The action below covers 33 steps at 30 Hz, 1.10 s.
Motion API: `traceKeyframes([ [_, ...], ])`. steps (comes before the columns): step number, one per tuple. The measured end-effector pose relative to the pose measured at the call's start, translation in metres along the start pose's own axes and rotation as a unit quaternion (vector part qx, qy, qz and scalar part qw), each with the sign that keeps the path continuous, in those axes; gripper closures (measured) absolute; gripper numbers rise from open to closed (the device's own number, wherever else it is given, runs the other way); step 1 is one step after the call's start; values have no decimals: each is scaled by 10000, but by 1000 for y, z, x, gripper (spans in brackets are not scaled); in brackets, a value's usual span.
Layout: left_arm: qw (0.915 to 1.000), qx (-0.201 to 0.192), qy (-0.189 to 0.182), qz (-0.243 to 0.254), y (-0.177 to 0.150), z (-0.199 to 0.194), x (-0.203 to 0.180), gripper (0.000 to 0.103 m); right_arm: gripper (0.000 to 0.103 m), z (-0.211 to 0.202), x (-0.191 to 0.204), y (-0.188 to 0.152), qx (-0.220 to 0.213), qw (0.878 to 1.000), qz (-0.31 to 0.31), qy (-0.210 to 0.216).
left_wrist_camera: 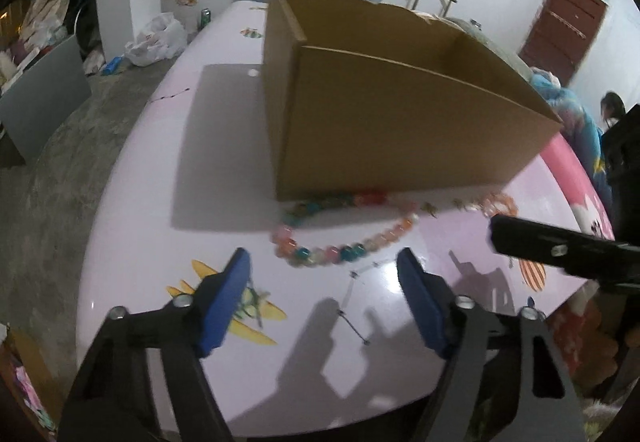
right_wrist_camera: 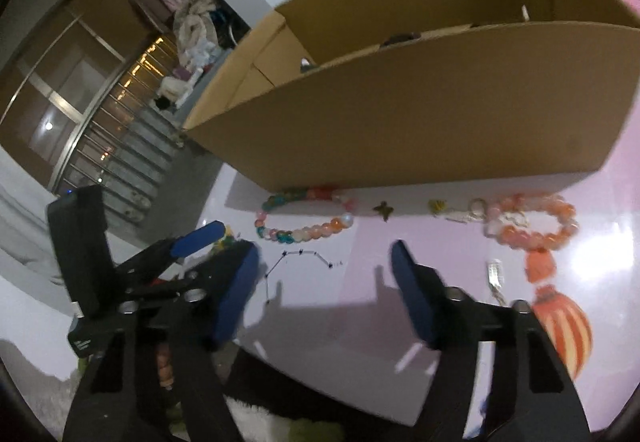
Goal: Organize jewelry
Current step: 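Close the left gripper on the teal and pink bead bracelet, then carry the bead bracelet into the box and open the left gripper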
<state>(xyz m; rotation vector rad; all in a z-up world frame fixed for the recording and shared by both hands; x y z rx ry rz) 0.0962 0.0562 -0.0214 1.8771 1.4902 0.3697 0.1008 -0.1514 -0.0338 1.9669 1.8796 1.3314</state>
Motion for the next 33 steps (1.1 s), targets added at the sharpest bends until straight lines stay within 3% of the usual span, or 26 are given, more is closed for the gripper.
traceKeyframes([
  [6, 9998, 134, 76, -135, 14, 14, 17, 54, 64, 24, 4, 10, 112, 9993, -134, -325],
  [10, 9996, 264, 18, -52, 20, 28, 18, 66, 69, 36, 8, 16, 173, 9981, -225, -547],
  [21, 9989, 429, -42, 180, 24, 42, 1, 81, 83, 51, 26, 18, 328, 9910, -867, -967],
  [25, 9985, 473, -65, 260, 21, 42, -5, 91, 95, 57, 38, 16, 400, 9861, -1200, -1077],
  [33, 9986, 384, -125, 329, 15, 34, -13, 94, 95, 45, 57, 11, 229, 9810, -1573, -1112],
])
Point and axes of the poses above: each gripper's, at about its wrist camera, not at the fingertips, and z roughly the way its jaws point, x to its left, y to its top, the point moved 1 cm from there along z, roughly the way its jaws point, and after that the axes turned 7 degrees about -x, right-handed, at the moved point
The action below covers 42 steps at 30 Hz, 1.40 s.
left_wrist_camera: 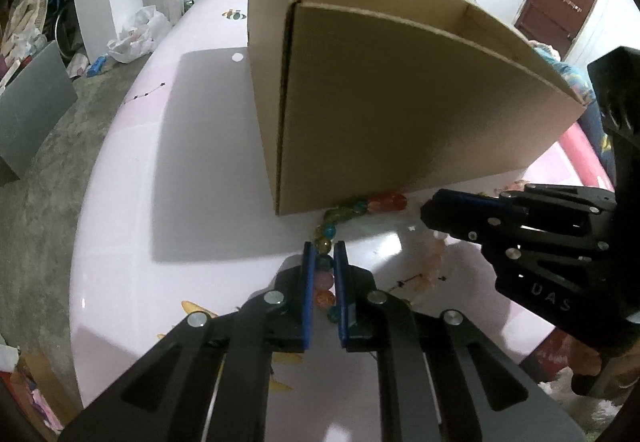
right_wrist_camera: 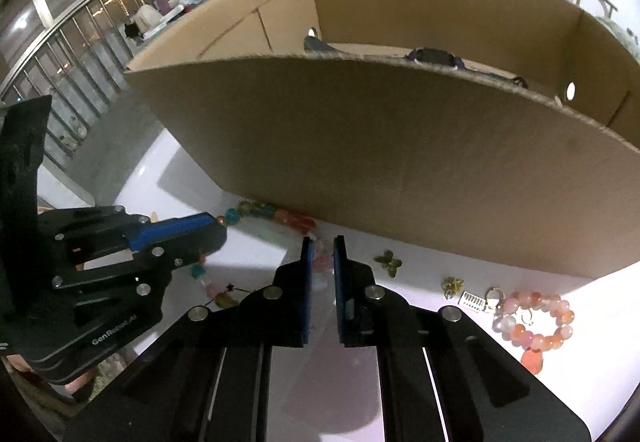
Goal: Organize jewelry
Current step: 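Carry the bead bracelet into the box and open the left gripper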
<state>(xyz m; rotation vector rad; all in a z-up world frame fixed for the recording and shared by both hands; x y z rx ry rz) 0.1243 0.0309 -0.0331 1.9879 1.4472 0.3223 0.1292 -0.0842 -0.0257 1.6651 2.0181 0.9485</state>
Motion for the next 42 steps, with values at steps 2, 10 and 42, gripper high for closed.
traceKeyframes([
  [2, 10000, -63, -51, -3, 0, -7, -3, 94, 95, -8, 0, 0, -67, 10000, -19, 4],
  [10, 9986, -449, -260, 48, 4, -48, -18, 94, 95, -43, -4, 1, -439, 9990, -100, 37],
  [42, 9972, -118, -66, 736, 150, 7, -13, 93, 84, 11, -75, 130, 609, 9886, 927, 1014],
])
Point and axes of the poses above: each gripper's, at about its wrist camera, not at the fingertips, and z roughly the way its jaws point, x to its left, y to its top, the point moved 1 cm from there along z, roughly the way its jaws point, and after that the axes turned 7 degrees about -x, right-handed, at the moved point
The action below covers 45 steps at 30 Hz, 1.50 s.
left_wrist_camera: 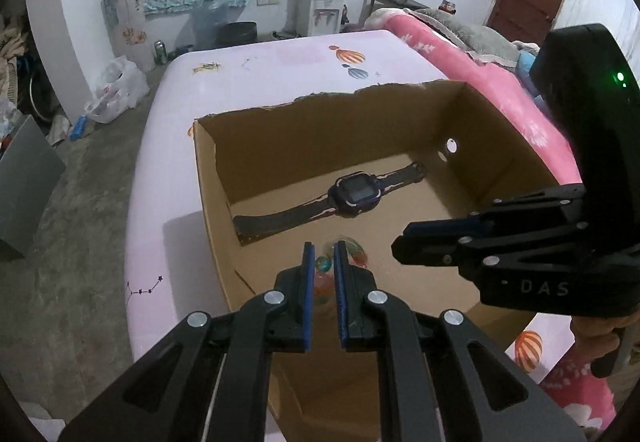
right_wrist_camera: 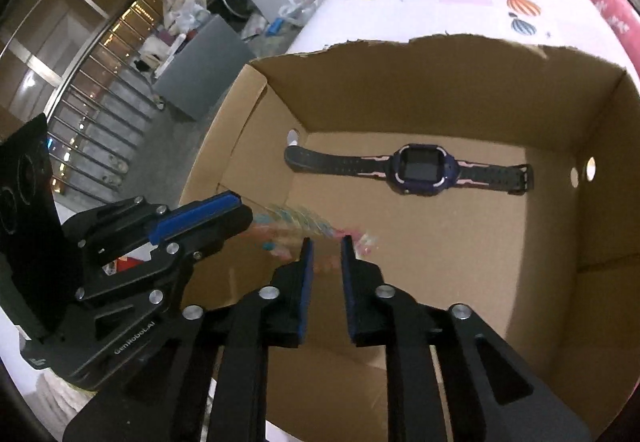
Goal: Organize jewelry
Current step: 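Carry the bead bracelet into the box and open the left gripper, then withdraw the left gripper from the box back over the table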
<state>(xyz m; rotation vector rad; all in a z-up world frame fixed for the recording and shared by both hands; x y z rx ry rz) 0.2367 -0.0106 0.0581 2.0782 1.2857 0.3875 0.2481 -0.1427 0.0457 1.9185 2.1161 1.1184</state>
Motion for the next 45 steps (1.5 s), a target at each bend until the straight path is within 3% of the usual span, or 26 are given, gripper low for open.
traceKeyframes([
  [3, 10000, -96, 12, 5, 2, -7, 0, 92, 77, -11, 1, -2, -168, 9998, -44, -34],
  [9, 9972, -736, 139, -81, 3, -60, 6, 60, 57, -72, -2, -13, -1020, 9945, -190, 164],
  [10, 9958, -884, 199, -104, -1, -74, 8, 50, 53, -84, -4, -18, -1143, 9930, -170, 225],
  [14, 9907, -1254, 461, -274, -24, -111, 15, 26, 39, -135, -15, -53, -1673, 9848, 12, 467],
  [18, 9861, -1414, 672, -560, -61, -128, 21, 15, 31, -155, -28, -101, -1903, 9796, 335, 543],
  [25, 9895, -767, 771, -951, -119, -89, 17, 12, 34, -118, -43, -148, -1530, 9848, 816, 46],
  [29, 9888, -664, 1133, -715, -115, -61, 15, 12, 54, -101, -47, -141, -1396, 9856, 905, -291],
  [31, 9883, -685, 1204, -640, -110, -52, 16, 12, 66, -92, -51, -135, -1291, 9863, 951, -392],
  [33, 9890, -686, 1165, -594, -105, -49, 16, 10, 71, -87, -55, -129, -1294, 9852, 1033, -450],
  [45, 9870, -911, 1112, -712, -87, -30, 31, 10, 71, -81, -58, -110, -1656, 9793, 839, -805],
])
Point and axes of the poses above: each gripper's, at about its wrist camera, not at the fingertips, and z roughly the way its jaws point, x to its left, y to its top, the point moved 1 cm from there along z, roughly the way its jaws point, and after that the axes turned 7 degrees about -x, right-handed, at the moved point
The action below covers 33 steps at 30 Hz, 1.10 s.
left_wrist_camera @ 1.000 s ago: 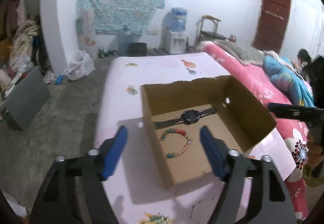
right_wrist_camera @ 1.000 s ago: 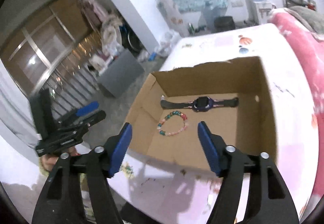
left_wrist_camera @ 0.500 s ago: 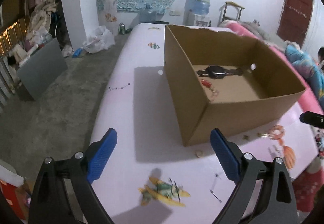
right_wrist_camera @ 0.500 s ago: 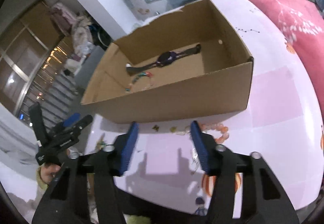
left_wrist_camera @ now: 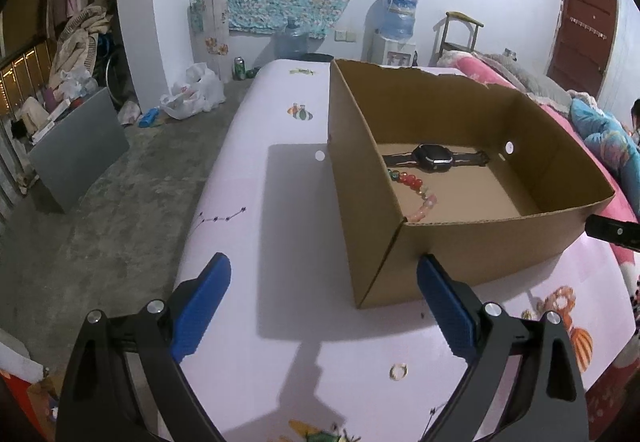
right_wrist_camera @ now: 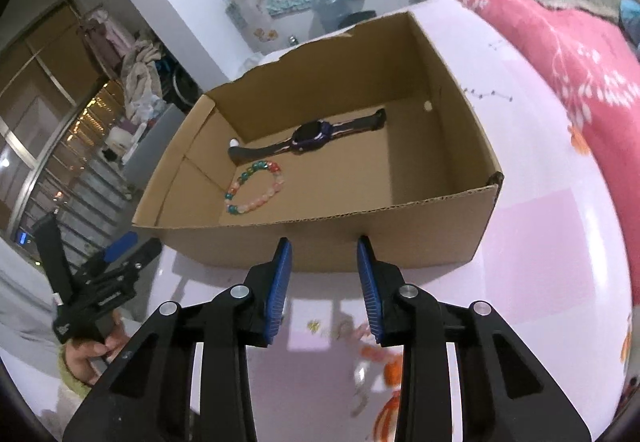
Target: Organize jewelry
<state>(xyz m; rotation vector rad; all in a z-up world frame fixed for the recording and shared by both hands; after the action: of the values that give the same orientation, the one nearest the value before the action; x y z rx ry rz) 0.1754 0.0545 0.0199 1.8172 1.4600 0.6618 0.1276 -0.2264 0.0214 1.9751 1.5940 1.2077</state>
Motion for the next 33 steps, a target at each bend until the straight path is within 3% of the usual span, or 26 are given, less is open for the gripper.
traceKeyframes([
  [2, 10000, -24, -42, -14, 0, -4, -1, 10, 68, -4, 7, -3, -40, 9998, -181, -53],
  [4, 9999, 9, -166, 22, -4, -12, -3, 10, 58, -11, 18, -10, -60, 9989, -469, 31],
  [9, 9984, 356, -193, 395, -38, -30, -13, 10, 45, -23, 57, -69, 361, 9882, -1447, 347],
  [10, 9974, 499, -142, 508, -48, -31, -16, 10, 40, -24, 65, -83, 448, 9851, -1625, 326],
  [16, 9905, 1021, 125, 909, -90, -23, -30, 10, 32, -9, 86, -142, 806, 9694, -2308, -229],
  [19, 9891, 1181, 120, 869, -101, -18, -29, 10, 28, -1, 88, -151, 847, 9645, -2451, -499],
  [26, 9915, 1142, -53, 617, -107, -19, -21, 5, 22, 12, 92, -164, 1041, 9576, -2563, -803],
  [31, 9911, 1199, -100, 574, -105, -17, -19, 5, 8, 15, 93, -167, 1140, 9595, -2428, -863],
  [33, 9911, 1202, -103, 572, -105, -17, -19, 5, 8, 17, 91, -169, 1235, 9621, -2287, -829],
])
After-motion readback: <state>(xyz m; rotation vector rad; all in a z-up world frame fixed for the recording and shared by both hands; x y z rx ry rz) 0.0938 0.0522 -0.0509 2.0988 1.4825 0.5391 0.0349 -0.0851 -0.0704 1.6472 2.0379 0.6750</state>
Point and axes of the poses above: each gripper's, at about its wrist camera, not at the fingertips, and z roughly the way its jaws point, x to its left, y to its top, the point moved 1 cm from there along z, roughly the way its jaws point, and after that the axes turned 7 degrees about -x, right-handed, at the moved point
